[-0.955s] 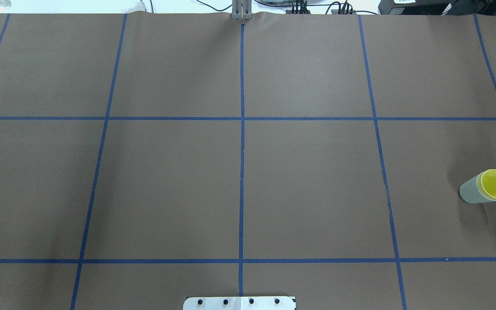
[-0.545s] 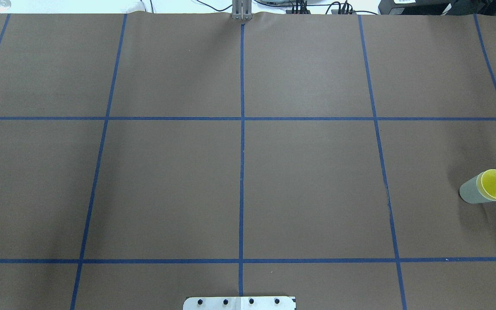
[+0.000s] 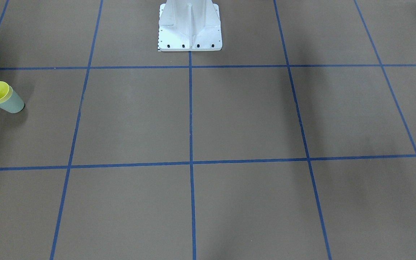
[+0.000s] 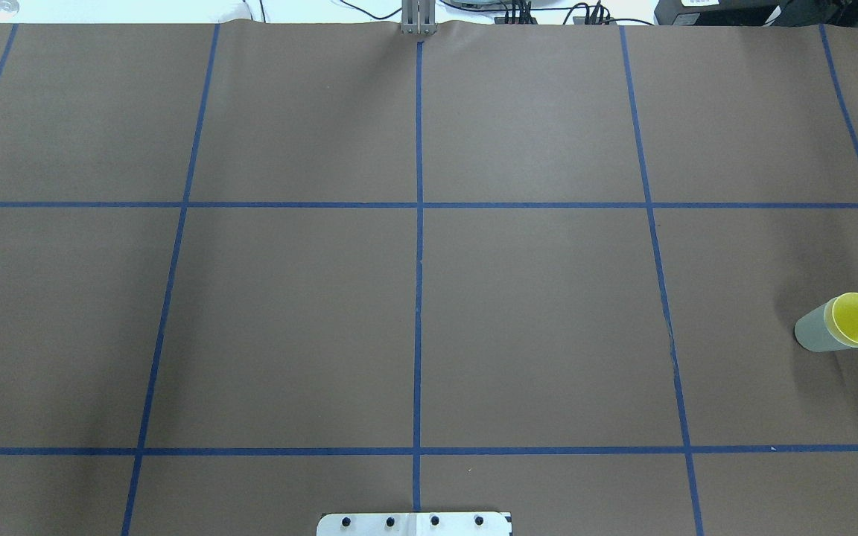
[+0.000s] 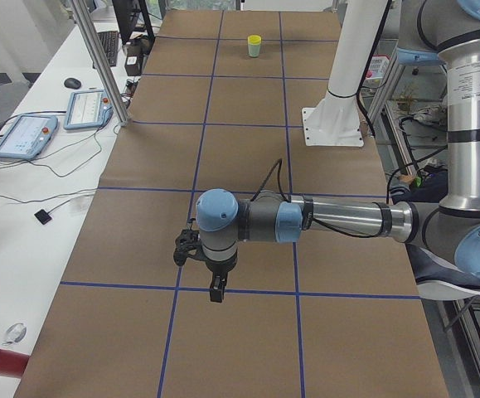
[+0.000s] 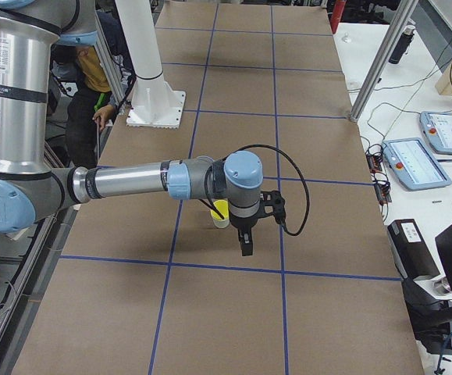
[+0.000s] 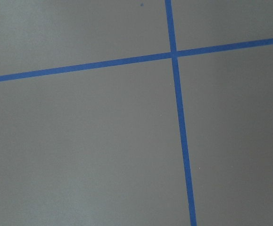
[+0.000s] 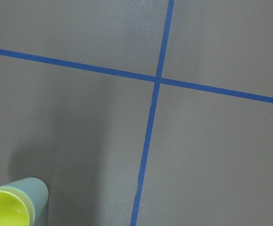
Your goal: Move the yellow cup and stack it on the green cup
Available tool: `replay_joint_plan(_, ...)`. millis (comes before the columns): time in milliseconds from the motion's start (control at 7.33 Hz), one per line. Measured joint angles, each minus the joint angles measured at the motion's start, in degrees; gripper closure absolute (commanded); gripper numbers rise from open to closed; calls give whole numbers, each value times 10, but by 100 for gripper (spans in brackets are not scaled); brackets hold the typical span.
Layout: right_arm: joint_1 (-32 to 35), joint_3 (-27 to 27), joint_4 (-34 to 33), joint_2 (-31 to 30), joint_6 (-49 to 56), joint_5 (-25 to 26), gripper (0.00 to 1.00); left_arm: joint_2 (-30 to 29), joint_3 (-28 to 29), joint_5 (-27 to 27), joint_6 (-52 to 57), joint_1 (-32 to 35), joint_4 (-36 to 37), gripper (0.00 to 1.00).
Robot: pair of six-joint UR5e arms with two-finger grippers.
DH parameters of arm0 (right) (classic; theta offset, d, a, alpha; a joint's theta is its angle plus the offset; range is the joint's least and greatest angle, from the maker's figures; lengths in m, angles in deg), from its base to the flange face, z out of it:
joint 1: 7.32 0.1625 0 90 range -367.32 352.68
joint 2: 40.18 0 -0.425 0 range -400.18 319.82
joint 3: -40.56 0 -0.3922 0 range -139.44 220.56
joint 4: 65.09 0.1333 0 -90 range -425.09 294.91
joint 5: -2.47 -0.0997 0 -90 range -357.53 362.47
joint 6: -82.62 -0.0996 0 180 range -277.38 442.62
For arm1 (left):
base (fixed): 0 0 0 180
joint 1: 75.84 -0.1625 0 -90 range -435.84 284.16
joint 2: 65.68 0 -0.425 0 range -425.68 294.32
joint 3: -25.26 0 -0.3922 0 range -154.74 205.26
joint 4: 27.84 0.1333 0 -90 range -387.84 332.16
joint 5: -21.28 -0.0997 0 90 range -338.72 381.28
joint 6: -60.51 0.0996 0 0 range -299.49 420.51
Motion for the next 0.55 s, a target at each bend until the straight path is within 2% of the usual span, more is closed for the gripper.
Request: replay_joint_plan(545,3,-10,0,0,-3,5,0,1,-1,-4,-2,0,-1,0)
